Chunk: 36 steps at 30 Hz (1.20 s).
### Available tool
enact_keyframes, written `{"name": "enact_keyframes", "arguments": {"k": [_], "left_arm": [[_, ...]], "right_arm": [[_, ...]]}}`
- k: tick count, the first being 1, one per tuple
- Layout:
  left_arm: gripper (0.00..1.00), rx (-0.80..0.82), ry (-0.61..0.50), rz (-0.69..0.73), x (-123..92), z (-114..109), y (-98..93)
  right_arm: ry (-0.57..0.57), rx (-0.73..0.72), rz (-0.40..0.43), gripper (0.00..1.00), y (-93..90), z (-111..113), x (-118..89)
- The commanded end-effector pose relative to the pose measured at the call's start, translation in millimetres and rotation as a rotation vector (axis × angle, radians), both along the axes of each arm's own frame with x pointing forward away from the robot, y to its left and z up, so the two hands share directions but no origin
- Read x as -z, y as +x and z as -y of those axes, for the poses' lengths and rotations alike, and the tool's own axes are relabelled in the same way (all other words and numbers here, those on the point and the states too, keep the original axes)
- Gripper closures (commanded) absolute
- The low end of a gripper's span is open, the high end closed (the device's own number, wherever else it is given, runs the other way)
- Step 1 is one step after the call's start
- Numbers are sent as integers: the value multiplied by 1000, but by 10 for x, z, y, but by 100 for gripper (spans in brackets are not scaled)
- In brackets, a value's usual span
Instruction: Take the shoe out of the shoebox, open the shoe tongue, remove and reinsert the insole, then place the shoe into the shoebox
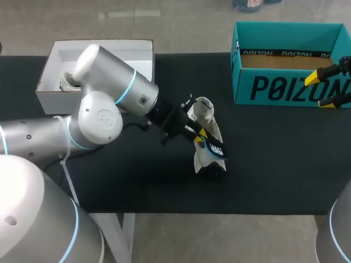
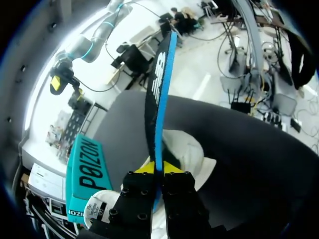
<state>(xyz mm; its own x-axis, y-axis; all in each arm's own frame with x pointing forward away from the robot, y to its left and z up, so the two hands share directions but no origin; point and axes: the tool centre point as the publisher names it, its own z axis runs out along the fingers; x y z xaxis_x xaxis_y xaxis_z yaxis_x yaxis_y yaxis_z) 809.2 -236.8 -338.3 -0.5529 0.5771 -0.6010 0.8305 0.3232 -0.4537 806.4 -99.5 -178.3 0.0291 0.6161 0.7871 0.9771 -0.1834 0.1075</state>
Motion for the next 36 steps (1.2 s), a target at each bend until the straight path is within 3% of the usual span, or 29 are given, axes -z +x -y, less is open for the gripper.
{"name": "enact_keyframes", "arguments": {"k": [1, 13, 21, 22, 23, 24, 25, 26, 27, 29, 30, 36], "left_arm": [[100, -29, 25, -18, 94, 69, 94], [100, -133, 36, -17, 219, 23, 354], [100, -147, 50, -16, 223, 20, 328], [84, -142, 48, -21, 201, 22, 297], [58, -140, 42, -27, 173, 24, 266], [24, -129, 24, -42, 119, 30, 218], [8, -122, 19, -43, 75, 35, 175], [3, -110, 11, -42, 35, 42, 135], [14, -99, 5, -47, -2, 49, 95], [78, -76, -22, -39, -70, 70, 35], [100, -64, -21, -37, -91, 84, 3], [100, -42, 16, -21, -11, 128, -7]], "right_arm": [[-3, 1, -2, 0, -5, -3, -3], [-3, 1, -2, 0, -5, -3, -3], [-3, 1, -2, 0, -5, -3, -3], [-3, 1, -2, 0, -5, -3, -3], [-3, 1, -2, 0, -5, -3, -3], [-3, 1, -2, 0, -5, -3, -3], [-3, 1, -2, 0, -5, -3, -3], [-3, 1, -2, 0, -5, -3, -3], [-3, 1, -2, 0, -5, -3, -3], [-3, 1, -2, 0, -5, -3, -3], [-3, 1, -2, 0, -5, -3, -3], [-3, 1, -2, 0, -5, -3, -3]]}}
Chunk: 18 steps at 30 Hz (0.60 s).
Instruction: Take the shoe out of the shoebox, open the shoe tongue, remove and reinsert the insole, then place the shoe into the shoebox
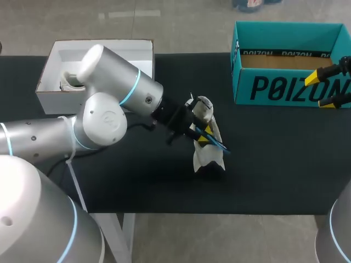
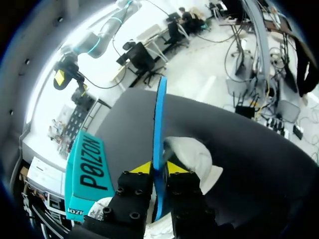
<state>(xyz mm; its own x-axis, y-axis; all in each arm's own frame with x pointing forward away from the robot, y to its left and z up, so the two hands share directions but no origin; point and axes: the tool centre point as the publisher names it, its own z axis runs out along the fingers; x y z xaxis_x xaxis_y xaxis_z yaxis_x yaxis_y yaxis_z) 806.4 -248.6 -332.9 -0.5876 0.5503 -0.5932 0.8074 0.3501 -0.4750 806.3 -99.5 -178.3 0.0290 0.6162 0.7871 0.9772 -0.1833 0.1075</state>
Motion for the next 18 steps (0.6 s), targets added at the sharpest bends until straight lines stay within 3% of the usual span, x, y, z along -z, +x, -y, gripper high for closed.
{"name": "enact_keyframes", "arguments": {"k": [1, 18], "left_arm": [[100, -3, 39, 11, 79, 13, 35], [100, -127, 157, 42, 342, -17, 391]], "right_arm": [[-3, 1, -2, 0, -4, -3, -3], [-3, 1, -2, 0, -4, -3, -3]]}}
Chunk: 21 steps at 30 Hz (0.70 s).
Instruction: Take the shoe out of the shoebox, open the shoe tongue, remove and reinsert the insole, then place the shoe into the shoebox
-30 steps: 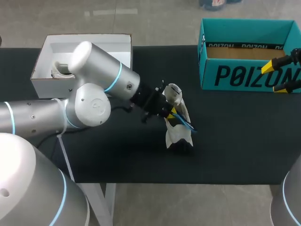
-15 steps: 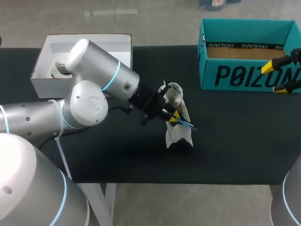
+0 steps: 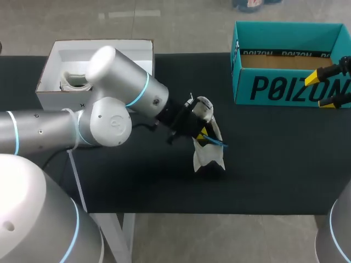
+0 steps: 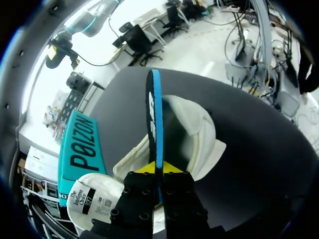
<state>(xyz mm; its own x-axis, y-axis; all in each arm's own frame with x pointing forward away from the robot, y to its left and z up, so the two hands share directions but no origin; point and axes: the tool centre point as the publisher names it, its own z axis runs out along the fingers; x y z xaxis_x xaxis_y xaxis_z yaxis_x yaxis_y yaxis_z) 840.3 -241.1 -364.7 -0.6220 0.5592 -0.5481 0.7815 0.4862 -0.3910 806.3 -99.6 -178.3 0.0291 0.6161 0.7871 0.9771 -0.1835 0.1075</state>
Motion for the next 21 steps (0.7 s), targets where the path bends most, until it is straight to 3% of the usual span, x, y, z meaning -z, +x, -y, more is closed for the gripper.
{"name": "enact_keyframes", "arguments": {"k": [1, 3, 4, 5, 6, 8, 11, 12, 13, 14, 21], "left_arm": [[100, -32, 32, 3, 29, 53, 59], [100, -42, 23, -8, 16, 40, 46], [76, -41, 14, -15, -5, 34, 16], [39, -37, -2, -28, -38, 32, -23], [32, -28, -14, -40, -75, 31, -68], [33, -9, -31, -39, -144, 34, -151], [60, 23, -54, -33, -251, 51, -266], [73, 35, -60, -22, -282, 60, -295], [94, 45, -68, -20, -303, 69, -315], [100, 53, -73, -15, -315, 79, -328], [100, 93, -28, 1, -179, 151, -332]], "right_arm": [[-3, 1, -2, 0, -4, -4, -3], [-3, 1, -2, 0, -4, -4, -3], [-3, 1, -2, 0, -4, -4, -3], [-3, 1, -2, 0, -4, -4, -3], [-3, 1, -2, 0, -4, -4, -3], [-3, 1, -2, 0, -4, -4, -3], [-3, 1, -2, 0, -4, -4, -3], [-3, 1, -2, 0, -4, -4, -3], [-3, 1, -2, 0, -4, -4, -3], [-3, 1, -2, 0, -4, -4, -3], [-3, 1, -2, 0, -4, -4, -3]]}}
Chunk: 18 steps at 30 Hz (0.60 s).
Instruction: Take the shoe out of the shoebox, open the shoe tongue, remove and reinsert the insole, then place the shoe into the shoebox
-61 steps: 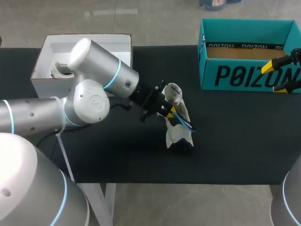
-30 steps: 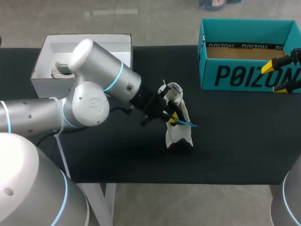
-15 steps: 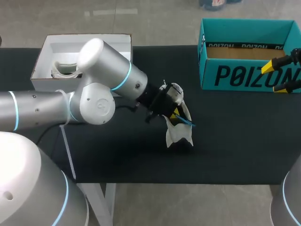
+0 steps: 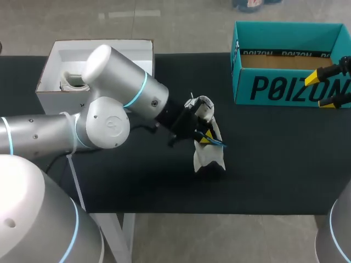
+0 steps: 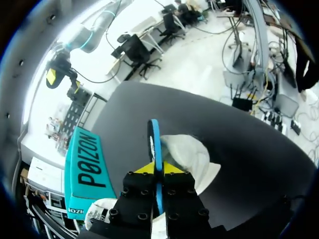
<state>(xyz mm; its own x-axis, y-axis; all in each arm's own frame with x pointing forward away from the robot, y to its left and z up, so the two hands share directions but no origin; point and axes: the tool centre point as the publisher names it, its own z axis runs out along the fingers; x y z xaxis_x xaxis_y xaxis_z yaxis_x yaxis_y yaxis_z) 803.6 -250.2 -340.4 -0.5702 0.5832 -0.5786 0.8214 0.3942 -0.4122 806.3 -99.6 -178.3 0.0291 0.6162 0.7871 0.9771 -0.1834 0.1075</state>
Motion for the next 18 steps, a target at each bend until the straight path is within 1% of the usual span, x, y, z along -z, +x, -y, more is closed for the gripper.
{"name": "enact_keyframes", "arguments": {"k": [1, 10, 18], "left_arm": [[100, 2, 31, 4, 90, 63, 49], [100, -39, 103, 77, 217, -4, 268], [100, -75, 115, 51, 286, -67, 332]], "right_arm": [[-3, 1, -2, 0, -4, -4, -3], [-3, 1, -2, 0, -4, -4, -3], [-3, 1, -2, 0, -4, -4, -3]]}}
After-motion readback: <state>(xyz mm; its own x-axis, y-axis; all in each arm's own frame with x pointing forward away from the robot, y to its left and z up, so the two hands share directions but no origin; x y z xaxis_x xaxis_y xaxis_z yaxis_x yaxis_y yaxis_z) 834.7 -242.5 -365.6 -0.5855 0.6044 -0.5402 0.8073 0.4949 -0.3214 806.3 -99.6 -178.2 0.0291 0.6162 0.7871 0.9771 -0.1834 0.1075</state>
